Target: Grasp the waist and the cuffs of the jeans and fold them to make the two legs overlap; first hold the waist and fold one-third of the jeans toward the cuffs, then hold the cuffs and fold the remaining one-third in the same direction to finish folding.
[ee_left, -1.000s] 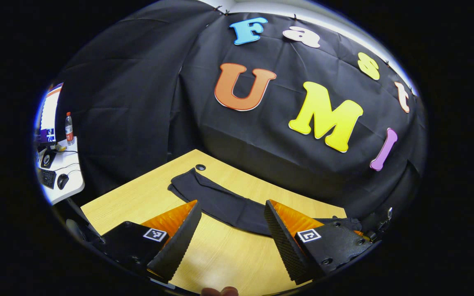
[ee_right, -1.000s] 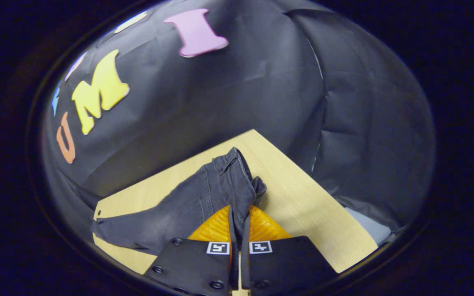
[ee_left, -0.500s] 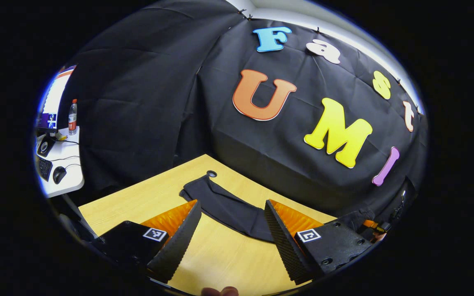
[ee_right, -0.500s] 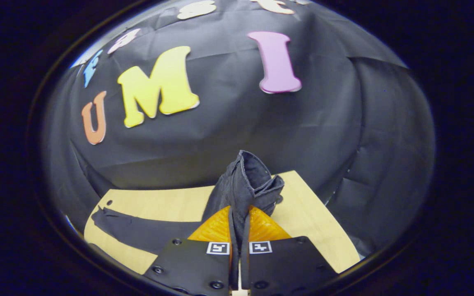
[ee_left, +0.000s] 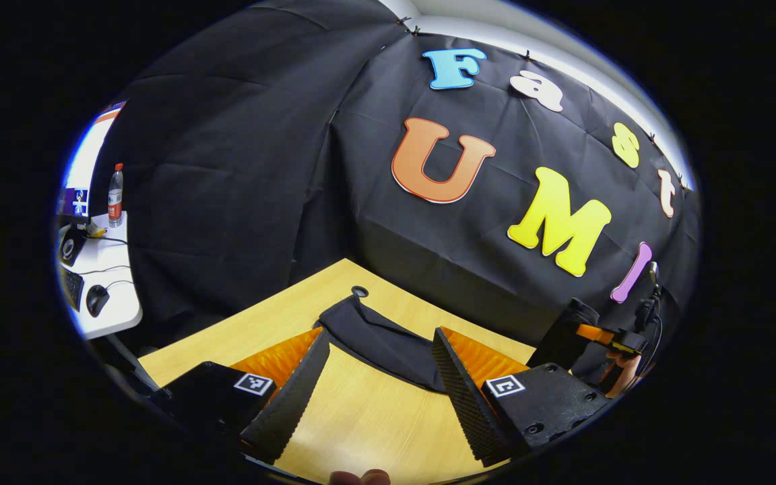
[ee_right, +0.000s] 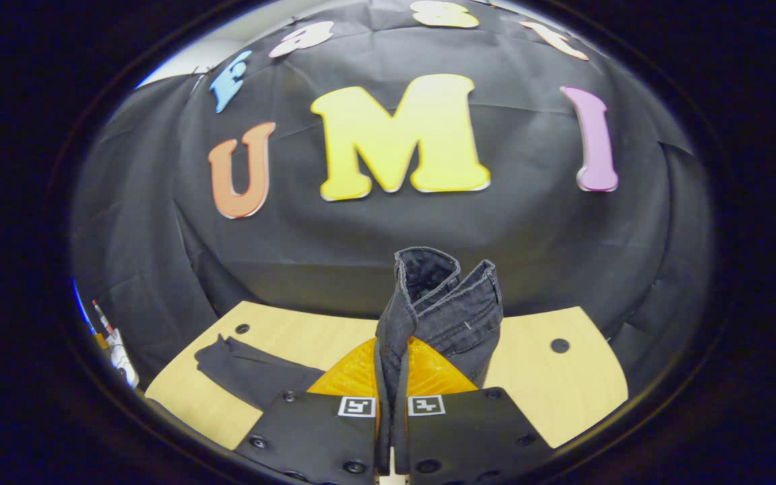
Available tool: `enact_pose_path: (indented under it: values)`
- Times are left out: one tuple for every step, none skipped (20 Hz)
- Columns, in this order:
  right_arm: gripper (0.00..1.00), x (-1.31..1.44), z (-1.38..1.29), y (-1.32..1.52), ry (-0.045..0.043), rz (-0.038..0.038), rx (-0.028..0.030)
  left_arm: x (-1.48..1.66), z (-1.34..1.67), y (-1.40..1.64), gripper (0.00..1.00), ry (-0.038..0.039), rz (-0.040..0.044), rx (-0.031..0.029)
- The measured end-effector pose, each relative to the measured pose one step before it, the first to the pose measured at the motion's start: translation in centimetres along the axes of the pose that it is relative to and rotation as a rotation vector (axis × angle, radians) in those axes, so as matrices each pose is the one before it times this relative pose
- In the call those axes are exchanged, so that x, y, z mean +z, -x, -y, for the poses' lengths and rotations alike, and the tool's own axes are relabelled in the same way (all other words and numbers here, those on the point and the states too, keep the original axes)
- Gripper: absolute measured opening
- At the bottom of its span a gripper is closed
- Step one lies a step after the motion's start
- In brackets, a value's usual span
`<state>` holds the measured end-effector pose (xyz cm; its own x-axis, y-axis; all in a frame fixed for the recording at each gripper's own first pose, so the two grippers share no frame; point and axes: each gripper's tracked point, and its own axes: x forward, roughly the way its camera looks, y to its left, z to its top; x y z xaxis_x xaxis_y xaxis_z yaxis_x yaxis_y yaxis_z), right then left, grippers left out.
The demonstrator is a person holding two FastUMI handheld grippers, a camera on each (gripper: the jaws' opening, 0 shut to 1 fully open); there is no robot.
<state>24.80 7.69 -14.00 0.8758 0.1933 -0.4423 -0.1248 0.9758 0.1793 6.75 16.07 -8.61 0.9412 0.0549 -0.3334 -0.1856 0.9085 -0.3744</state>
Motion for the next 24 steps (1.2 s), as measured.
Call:
enact_pose_path:
  values:
    - [0.0,-0.765,-1.935,-0.857,0.00928,-0.0104,0.01347,0.235,-0.309,0.169,0.99,0.0042,-0.00282,-0.0029]
    - [0.03,-0.826,-1.826,-0.734,0.00766,-0.01353,0.01245,0.083,-0.467,0.196,0.99,0.00304,-0.00374,-0.00216]
    - [0.0,-1.002,-1.439,-0.807,0.01651,-0.01526,0.00593,0.047,-0.584,0.165,0.99,-0.00453,0.00071,0.002]
    - [0.03,-0.982,-1.32,-1.141,0.02098,-0.01841,0.0044,0.144,-0.706,0.206,0.99,-0.0072,0.00062,0.00846]
    - [0.03,-1.155,-1.212,-0.801,0.02943,-0.01945,0.0043,0.004,-0.698,0.299,0.99,-0.00598,0.00017,0.00526]
    - [0.03,-1.243,-1.199,-0.829,0.03057,-0.01801,0.00308,0.076,-0.419,0.257,0.99,-0.00109,-0.00021,0.00689]
    - [0.03,-1.354,-1.097,-0.992,0.02578,-0.0245,-0.001,0.02,-0.471,0.12,0.99,0.00582,0.00017,0.00208]
    - [0.03,-1.431,-1.41,-1.156,0.02578,-0.02172,-0.00101,-0.068,-0.622,0.269,0.99,0.00585,-0.00314,0.00356]
    - [0.03,-1.135,-0.933,-1.061,0.02221,-0.02223,-0.00598,-0.234,-0.467,0.221,0.99,0.00433,-0.00523,0.0064]
    - [0.03,-1.075,-0.602,-0.779,0.02099,-0.02468,-0.00373,-0.279,-0.533,0.233,0.99,0.00555,-0.00634,0.00674]
    - [0.03,-1.094,-0.623,-0.829,0.02301,-0.02334,-0.00365,-0.166,-0.543,0.102,0.99,0.00788,-0.00566,0.00541]
    - [0.03,-1.172,-0.56,-0.724,0.02232,-0.02661,-0.00008,-0.047,-0.352,0.015,0.99,0.00655,-0.0051,0.0027]
    - [0.03,-0.709,-0.107,-0.628,0.02195,-0.01943,0.0018,-0.027,-0.393,0.133,0.99,0.00386,-0.00111,0.00526]
    - [0.0,-0.697,-0.253,-0.695,0.02492,-0.01366,-0.00078,-0.142,-0.054,0.008,0.99,0.00455,-0.00024,0.00216]
    - [0.0,-0.617,-0.34,-0.533,0.02324,-0.01265,-0.00046,-0.324,0.082,0.279,0.99,0.0029,-0.00361,0.0018]
    - [0.0,-0.329,-0.258,-0.217,0.0174,-0.00978,0.00079,-0.114,-0.153,0.151,0.99,0.00336,-0.00165,0.00614]
    - [0.04,-0.354,-0.354,-0.083,0.0105,-0.00772,0.00809,-0.019,-0.16,0.131,0.99,0.0036,-0.00203,0.00222]
    - [0.09,-0.145,-0.62,0.025,0.00173,-0.00015,0.02527,-0.064,-0.059,0.015,0.99,0.00386,-0.00071,0.00471]
    - [0.09,0.009,-0.835,0.012,-0.00587,-0.00515,0.03615,-0.046,-0.214,0.032,0.99,0.00443,-0.0019,0.00204]
    - [0.23,-0.011,-0.626,0.028,0.00268,0.00099,0.02096,0.002,-0.057,-0.005,0.99,0.00475,-0.00017,0.00158]
    - [0.28,0.051,-0.252,0.106,0.01035,0.00183,0.00761,-0.067,0.002,0.061,0.99,0.00406,0.0005,0.00082]
    - [0.3,0.129,-0.379,0.288,0.00755,0.00834,0.01707,0.069,-0.009,-0.006,0.99,0.00164,0.00097,-0.00071]
    - [0.37,0.205,-0.45,0.385,0.00487,0.0072,0.01623,-0.111,0.108,-0.072,0.99,0.00063,-0.00391,-0.00076]
    - [0.37,0.022,-0.597,0.573,0.00176,0.00726,0.01773,-0.154,0.075,-0.088,0.99,0.00111,-0.00211,-0.00172]
